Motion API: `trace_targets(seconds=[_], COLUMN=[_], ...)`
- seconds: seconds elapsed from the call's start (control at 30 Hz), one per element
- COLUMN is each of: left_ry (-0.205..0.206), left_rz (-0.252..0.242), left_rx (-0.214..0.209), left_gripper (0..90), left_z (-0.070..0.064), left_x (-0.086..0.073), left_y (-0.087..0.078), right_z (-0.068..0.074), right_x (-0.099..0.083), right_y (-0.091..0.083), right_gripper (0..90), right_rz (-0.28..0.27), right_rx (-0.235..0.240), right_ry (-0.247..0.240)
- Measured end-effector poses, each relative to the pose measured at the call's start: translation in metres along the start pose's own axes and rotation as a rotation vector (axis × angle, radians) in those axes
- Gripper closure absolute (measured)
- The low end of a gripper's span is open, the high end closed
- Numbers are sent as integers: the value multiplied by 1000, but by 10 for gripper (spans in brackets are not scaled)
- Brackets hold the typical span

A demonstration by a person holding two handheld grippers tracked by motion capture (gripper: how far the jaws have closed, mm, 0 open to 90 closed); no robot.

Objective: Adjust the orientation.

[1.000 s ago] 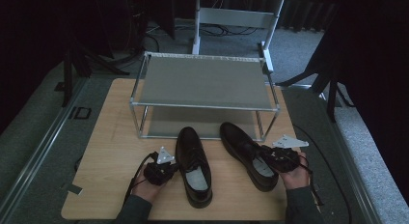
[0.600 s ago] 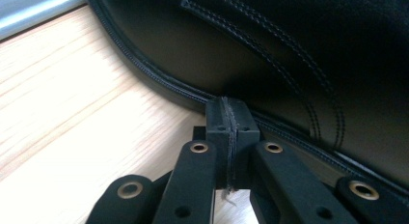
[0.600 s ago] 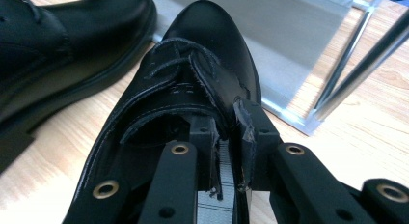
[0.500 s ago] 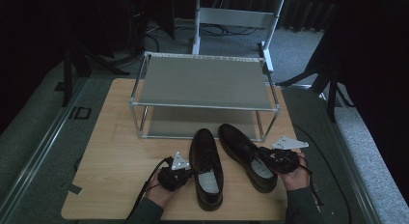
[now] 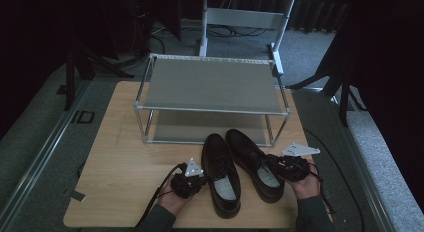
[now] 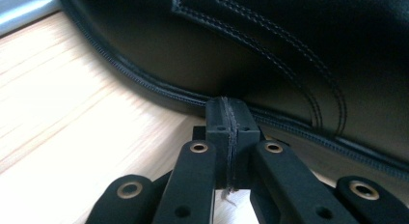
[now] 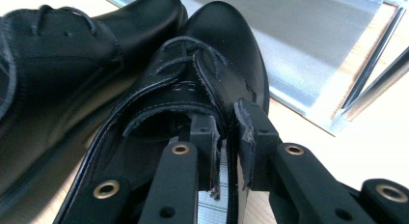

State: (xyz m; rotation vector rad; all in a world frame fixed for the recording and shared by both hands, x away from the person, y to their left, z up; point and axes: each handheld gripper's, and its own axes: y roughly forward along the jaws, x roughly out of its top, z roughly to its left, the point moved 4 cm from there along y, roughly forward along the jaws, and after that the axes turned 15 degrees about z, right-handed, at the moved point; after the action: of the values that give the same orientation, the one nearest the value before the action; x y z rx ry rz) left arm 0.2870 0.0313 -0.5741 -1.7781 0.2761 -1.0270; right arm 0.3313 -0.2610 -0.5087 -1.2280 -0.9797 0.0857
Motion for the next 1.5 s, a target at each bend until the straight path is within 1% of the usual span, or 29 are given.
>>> trace_targets(seconds=[0.1,0.17,0.3,0.4,0.47,0.5,0.53,0.57,0.63,0.67,0.7,0.83,1.03,1.07,1.23,1.3,1.37,1.47,1.5], left_ry=[28,43,31,35,36,39,58,58,75,74,75,73,88,93,102,101,110,126,126], left_rz=[2,4,-2,-1,-4,-4,2,2,6,6,5,8,11,10,14,17,19,23,23], left_rx=[-17,-21,-35,-36,-47,-51,-58,-58,-54,-56,-58,-70,-83,-89,-99,-104,-109,-122,-122], left_gripper=[894,890,889,889,888,888,884,877,876,869,869,869,870,870,871,870,870,870,871], left_z=[-9,-13,-14,-15,-16,-17,-21,-21,-25,-26,-27,-28,-33,-36,-42,-45,-48,-55,-55], left_x=[6,9,11,11,13,13,16,16,19,20,21,23,27,29,33,35,36,40,40], left_y=[5,7,8,9,10,11,13,13,14,15,15,17,20,22,25,26,27,30,30], right_z=[-1,-1,-1,-1,0,0,1,1,1,0,-2,-5,-8,-10,-16,-19,-20,-28,-28], right_x=[-1,-1,-1,0,2,3,4,4,5,6,6,5,2,0,-5,-9,-9,-10,-10], right_y=[-1,-1,-1,-1,-1,-1,0,0,1,1,1,1,-2,-4,-7,-9,-10,-10,-10], right_gripper=[779,779,779,779,779,779,779,779,779,779,779,779,781,782,784,784,784,780,780], right_rz=[-1,1,-1,-4,-9,-10,-11,-11,-14,-12,-15,-15,-6,-3,-1,-4,-4,-9,-9], right_rx=[1,3,5,5,6,6,6,6,1,-4,1,6,11,16,31,33,31,39,39], right_ry=[-5,-3,-4,-4,2,5,4,4,0,5,11,11,13,10,7,-5,-4,2,2])
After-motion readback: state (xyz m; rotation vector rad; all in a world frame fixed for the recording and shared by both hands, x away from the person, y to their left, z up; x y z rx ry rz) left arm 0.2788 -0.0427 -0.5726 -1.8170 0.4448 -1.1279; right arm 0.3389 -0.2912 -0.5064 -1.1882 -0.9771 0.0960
